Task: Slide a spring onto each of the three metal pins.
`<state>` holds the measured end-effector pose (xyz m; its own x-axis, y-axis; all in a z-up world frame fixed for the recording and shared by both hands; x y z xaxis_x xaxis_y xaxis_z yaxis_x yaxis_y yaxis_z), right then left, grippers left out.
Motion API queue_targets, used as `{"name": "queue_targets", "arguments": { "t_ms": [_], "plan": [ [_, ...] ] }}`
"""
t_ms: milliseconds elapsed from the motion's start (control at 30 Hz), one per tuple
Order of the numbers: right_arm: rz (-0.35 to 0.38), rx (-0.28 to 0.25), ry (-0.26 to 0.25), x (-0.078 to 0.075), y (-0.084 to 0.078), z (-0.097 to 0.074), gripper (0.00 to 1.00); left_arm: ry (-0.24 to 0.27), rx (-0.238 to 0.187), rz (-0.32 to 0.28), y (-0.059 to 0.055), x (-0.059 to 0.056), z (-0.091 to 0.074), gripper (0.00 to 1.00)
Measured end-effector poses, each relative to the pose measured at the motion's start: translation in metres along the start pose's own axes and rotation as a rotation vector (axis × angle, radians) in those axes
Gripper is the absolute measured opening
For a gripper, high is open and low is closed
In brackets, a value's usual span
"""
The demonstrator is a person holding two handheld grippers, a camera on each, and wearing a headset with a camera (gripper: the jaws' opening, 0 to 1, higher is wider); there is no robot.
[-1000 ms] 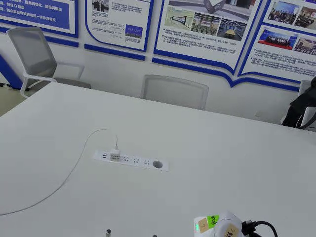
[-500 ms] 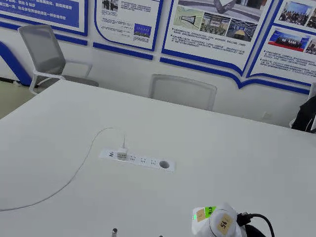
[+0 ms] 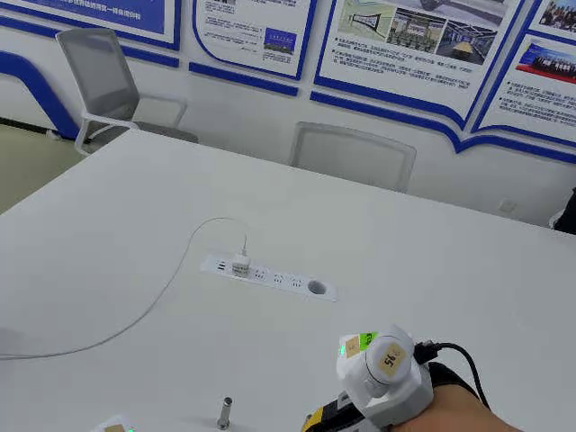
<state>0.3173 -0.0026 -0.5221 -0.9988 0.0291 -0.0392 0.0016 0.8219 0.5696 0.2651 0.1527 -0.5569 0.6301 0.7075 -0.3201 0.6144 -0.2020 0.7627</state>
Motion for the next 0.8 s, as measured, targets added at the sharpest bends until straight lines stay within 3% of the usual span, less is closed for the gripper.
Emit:
{"name": "queue_targets", "arguments": {
  "t_ms": [800],
  "plan": [
    [-0.053, 0.019, 0.026, -0.037, 0.026, 0.029, 0.12, 0.069, -0.027, -0.081, -0.003, 0.026, -0.015, 0.63]
  ]
}}
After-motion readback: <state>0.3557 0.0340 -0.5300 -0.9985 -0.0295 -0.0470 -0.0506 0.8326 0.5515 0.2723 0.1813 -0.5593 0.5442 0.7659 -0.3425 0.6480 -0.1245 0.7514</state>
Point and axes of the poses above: the centre of the closed fingertips' face, and the gripper's own axes: z roughly forward along the fingers, x roughly to its left, y roughly out of its top, the point moved 5 cm from there along -z, roughly backward along the fingers, and after that the axes turned 15 degrees about -z, right-handed, at the moved point
